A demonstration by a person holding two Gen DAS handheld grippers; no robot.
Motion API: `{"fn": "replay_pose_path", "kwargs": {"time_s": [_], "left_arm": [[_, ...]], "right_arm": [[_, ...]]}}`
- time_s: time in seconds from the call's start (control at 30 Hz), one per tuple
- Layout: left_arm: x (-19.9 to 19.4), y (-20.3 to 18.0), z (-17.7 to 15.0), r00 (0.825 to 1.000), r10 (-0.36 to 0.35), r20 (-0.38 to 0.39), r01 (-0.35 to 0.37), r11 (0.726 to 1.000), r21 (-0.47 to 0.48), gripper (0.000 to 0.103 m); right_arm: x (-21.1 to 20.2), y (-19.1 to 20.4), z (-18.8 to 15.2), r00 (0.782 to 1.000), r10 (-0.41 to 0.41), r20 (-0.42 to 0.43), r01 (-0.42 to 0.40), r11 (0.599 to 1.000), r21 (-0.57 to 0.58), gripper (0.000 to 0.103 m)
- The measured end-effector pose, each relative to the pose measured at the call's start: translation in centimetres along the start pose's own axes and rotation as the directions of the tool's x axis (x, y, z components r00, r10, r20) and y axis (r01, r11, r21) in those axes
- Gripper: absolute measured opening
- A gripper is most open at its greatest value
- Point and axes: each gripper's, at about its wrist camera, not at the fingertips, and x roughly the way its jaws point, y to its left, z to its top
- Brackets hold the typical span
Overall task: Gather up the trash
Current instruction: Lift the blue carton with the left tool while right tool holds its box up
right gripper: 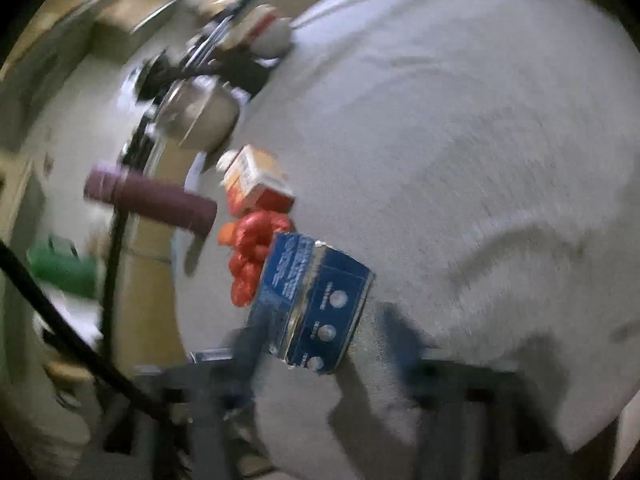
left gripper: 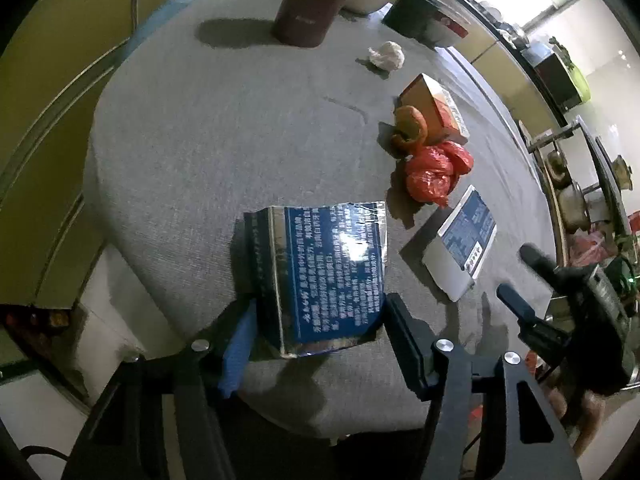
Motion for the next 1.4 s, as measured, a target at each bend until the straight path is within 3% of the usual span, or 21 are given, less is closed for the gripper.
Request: {"fn": "replay_pose_path", "kwargs": {"time_s": [0.1,0.3,0.37,0.43,0.5,0.57,0.67,0.73,0.9,0.93,1.03,1.1,1.23,1.3,1.4], "left_arm": [[-0.3,-0.1,0.0,1.000,0.008,0.012,-0.008,1.000,0.010,0.064],[-0.4,0.3,-0.1,1.000,-0.003,0.014,0.002,1.000,0.024,0.064],[-0.3,0.6,0.0,1.000,-0.009,0.011,0.009,1.000,0.020,0.064],[-0.5,0.9,0.0,1.000,-0.017,0.012,0.017,1.000,0.017,0.064],[-0.6,1.1,0.0,1.000,-0.013,0.017,0.013,1.000,0.016,0.064],[-0.7,1.3,0.0,1.000,-0.015,0.019,0.014,1.000,0.013,0.064],[-0.7,1.5,-0.1,1.000,-0.025,0.017,0.025,1.000,0.006,0.064],[-0.8,1.6,-0.1,0.999,-0.027,0.018,0.027,1.000,0.005,0.064],[-1.3,2.0,-0.3,0.999,-0.017,0.029,0.017,1.000,0.004,0.064],[-1.4,2.2,-0.4,0.999,-0.016,0.032,0.016,1.000,0.002,0.064],[-1.6,2.6,-0.3,0.999,-0.010,0.039,0.010,1.000,-0.003,0.064],[-1.8,2.9,-0.2,0.999,-0.001,0.046,0.002,1.000,-0.005,0.064],[-1.9,3.4,0.0,0.999,0.000,0.050,0.001,1.000,-0.014,0.064],[-1.8,3.4,0.0,0.999,0.000,0.051,0.001,1.000,-0.012,0.064],[-1.8,3.3,-0.1,0.999,0.008,0.054,-0.008,1.000,-0.003,0.064]], "right_arm": [[0.7,-0.3,0.4,1.000,0.023,-0.007,-0.022,0.999,0.033,0.074],[3.8,1.6,0.3,0.999,-0.035,-0.029,0.035,0.999,-0.012,0.072],[5.0,2.7,0.2,0.997,-0.060,-0.056,0.057,0.997,-0.056,0.062],[5.9,4.1,-0.3,0.994,-0.102,-0.038,0.097,0.989,-0.112,0.059],[6.4,5.5,-1.0,0.991,-0.134,-0.021,0.127,0.973,-0.194,0.052],[6.7,7.6,-2.0,0.985,-0.174,0.018,0.170,0.935,-0.310,0.036],[6.7,9.3,-3.3,0.980,-0.192,0.050,0.195,0.891,-0.410,0.026],[6.7,10.1,-4.1,0.980,-0.193,0.042,0.190,0.863,-0.468,0.026],[7.2,10.6,-4.3,0.969,-0.248,0.016,0.227,0.857,-0.462,0.032],[7.3,10.9,-4.3,0.964,-0.267,0.018,0.244,0.852,-0.464,0.036],[7.3,11.7,-4.2,0.968,-0.249,0.031,0.234,0.849,-0.473,0.073],[7.3,12.4,-4.3,0.969,-0.242,0.045,0.234,0.845,-0.480,0.073],[9.6,13.4,-4.3,0.945,-0.324,0.043,0.302,0.816,-0.493,0.073],[11.1,13.3,-4.6,0.923,-0.379,0.061,0.355,0.781,-0.513,0.073],[11.9,13.5,-5.3,0.917,-0.382,0.113,0.378,0.745,-0.550,0.077]]}}
